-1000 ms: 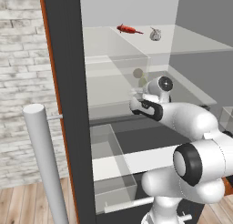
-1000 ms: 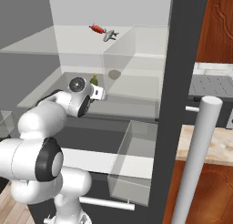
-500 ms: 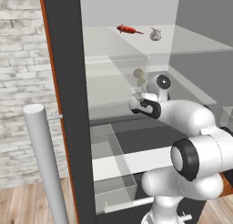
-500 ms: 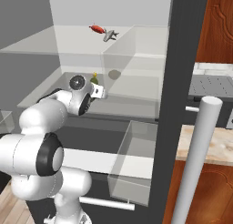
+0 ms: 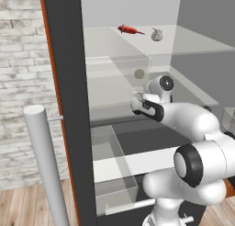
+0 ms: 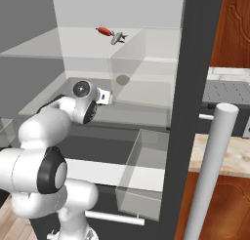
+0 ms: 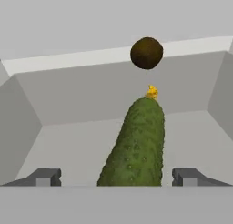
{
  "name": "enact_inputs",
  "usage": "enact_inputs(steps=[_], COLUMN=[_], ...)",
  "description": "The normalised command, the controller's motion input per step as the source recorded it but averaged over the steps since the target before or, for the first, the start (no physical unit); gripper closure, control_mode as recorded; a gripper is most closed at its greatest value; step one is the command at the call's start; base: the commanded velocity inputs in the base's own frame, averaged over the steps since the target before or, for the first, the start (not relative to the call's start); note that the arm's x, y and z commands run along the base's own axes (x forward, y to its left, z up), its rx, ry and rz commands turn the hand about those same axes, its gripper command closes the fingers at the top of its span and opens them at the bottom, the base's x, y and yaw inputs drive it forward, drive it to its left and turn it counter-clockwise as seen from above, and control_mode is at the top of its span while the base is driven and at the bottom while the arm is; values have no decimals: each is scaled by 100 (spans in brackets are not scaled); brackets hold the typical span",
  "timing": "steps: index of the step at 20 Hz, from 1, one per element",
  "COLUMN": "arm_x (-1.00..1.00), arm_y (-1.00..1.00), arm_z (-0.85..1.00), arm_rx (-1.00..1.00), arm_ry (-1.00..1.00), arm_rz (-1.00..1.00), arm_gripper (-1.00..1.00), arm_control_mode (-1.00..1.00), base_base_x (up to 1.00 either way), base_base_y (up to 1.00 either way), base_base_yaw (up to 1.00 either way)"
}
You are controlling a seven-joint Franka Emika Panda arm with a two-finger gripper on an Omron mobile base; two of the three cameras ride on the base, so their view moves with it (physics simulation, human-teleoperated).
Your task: Transport the fish and cucumber to the fridge. Place the fish on the rack containing meat and place the cucumber on the rack containing the vegetable, ensuring meats and vegetables are on different racks.
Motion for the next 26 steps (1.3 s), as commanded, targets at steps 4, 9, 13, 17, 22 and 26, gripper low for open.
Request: enact_inputs(steps=[4,9,13,17,22,26], arm_x=[-46,-72,-88,-79,-76,-79], arm_y=[0,-2,0,-8,-25,-3], arm_z=[4,21,40,62,77,51], arm_rx=[0,0,0,0,4,0], arm_ry=[-14,-4,7,13,17,22], arm_rz=[0,-9,-11,-4,1,0], arm_gripper=[-100,-100,-100,-100,-100,-100], arm_control_mode=[-100,-100,-100,-100,-100,-100], base_base_x=[0,0,0,0,0,0], base_base_y=[0,0,0,0,0,0], base_base_yaw=[0,0,0,0,0,0])
